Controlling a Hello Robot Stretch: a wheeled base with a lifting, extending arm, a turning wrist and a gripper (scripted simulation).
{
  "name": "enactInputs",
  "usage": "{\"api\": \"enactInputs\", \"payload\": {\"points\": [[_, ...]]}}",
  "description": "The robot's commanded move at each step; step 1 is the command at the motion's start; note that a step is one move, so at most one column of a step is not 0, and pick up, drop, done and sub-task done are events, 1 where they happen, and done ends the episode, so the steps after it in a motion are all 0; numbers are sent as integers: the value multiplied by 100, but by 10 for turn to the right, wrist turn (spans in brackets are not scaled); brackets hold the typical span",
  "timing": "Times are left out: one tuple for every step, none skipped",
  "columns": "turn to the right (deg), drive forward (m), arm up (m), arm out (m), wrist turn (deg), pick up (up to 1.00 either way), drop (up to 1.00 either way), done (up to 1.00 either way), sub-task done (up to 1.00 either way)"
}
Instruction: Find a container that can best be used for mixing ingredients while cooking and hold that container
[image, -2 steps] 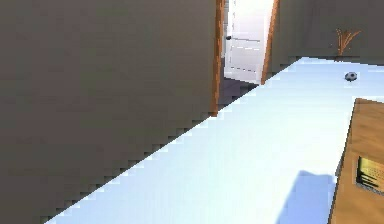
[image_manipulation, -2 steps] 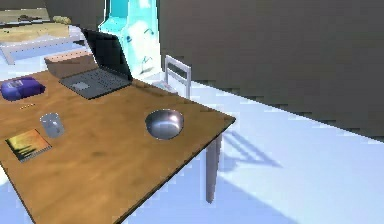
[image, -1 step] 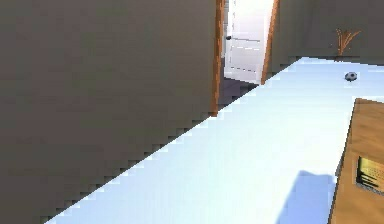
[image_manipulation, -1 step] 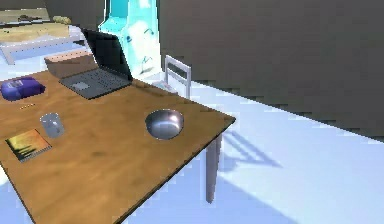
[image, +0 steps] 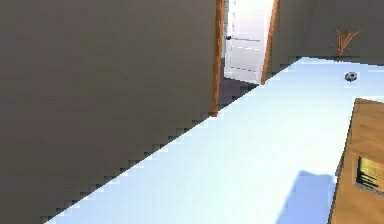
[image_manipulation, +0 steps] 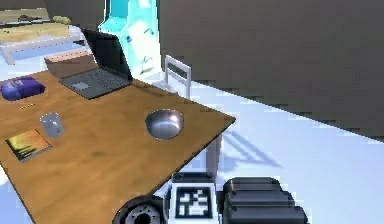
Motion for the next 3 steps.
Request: {"api": "enactInputs", "payload": {"points": [[0,0,0,50,0,0,0,0,0],[0,0,0,0,450,0,0,0,0],[0,0,0,0,450,0,0,0,0]]}}
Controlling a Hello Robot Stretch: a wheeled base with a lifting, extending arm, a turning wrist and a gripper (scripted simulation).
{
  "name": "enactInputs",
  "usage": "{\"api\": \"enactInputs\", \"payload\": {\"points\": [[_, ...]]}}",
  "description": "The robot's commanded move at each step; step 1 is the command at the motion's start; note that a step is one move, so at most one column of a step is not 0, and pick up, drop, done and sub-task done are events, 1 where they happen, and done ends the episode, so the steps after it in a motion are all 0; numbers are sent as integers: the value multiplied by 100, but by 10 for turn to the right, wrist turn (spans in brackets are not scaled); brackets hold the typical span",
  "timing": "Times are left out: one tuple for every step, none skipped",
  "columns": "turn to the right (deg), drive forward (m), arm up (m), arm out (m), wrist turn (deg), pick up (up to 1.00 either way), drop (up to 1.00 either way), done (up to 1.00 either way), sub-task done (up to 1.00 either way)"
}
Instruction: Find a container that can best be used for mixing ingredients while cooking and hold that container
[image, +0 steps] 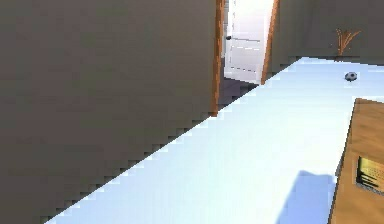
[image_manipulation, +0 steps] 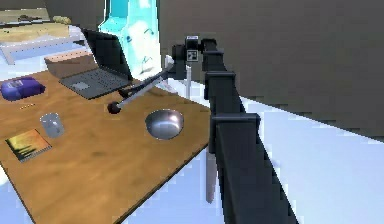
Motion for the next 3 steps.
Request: {"api": "enactInputs", "payload": {"points": [[0,0,0,0,450,0,0,0,0],[0,0,0,0,120,0,0,0,0],[0,0,-28,0,0,0,0,0,0]]}}
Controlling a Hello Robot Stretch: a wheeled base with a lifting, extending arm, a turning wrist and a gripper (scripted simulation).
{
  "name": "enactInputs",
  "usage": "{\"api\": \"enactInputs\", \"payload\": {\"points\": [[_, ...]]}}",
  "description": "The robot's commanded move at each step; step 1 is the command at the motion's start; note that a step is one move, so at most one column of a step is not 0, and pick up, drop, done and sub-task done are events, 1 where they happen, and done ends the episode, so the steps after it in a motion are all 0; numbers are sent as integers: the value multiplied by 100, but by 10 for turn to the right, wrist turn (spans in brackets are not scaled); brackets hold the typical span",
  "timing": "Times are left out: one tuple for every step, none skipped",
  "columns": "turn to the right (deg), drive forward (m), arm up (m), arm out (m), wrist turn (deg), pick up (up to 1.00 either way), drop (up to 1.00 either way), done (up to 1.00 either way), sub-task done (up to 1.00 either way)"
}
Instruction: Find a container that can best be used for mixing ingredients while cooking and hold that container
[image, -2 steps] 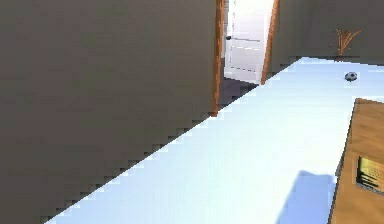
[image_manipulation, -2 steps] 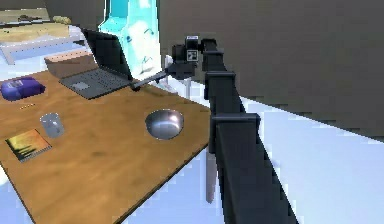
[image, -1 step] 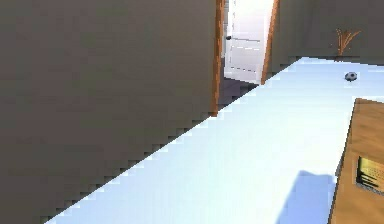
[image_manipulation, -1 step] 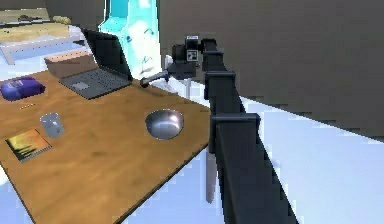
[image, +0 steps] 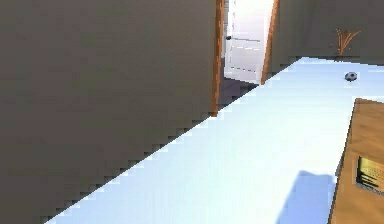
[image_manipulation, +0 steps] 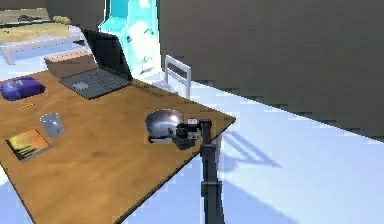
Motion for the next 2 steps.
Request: {"api": "enactInputs", "payload": {"points": [[0,0,0,0,0,100,0,0,0],[0,0,10,0,0,0,0,0,0]]}}
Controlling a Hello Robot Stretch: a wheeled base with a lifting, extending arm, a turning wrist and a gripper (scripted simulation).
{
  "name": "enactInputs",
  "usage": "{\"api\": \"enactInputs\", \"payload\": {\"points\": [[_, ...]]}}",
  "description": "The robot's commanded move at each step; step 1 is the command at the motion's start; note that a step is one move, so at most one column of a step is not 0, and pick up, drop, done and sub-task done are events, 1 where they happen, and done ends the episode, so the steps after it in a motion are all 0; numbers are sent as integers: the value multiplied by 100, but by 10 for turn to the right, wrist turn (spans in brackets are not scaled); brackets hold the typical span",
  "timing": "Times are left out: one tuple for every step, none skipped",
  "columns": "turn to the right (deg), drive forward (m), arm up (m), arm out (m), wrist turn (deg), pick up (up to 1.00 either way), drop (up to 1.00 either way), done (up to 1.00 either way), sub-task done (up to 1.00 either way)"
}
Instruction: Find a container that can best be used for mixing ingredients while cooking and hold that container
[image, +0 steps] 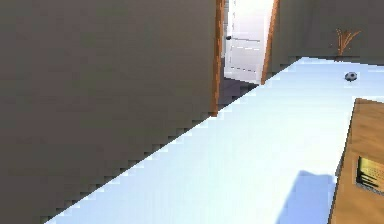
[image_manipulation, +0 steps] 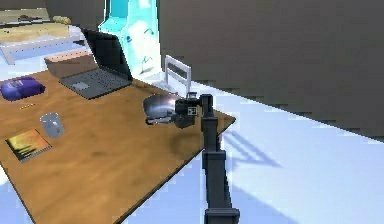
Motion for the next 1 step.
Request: {"api": "enactInputs", "payload": {"points": [[0,0,0,0,0,0,0,100,0]]}}
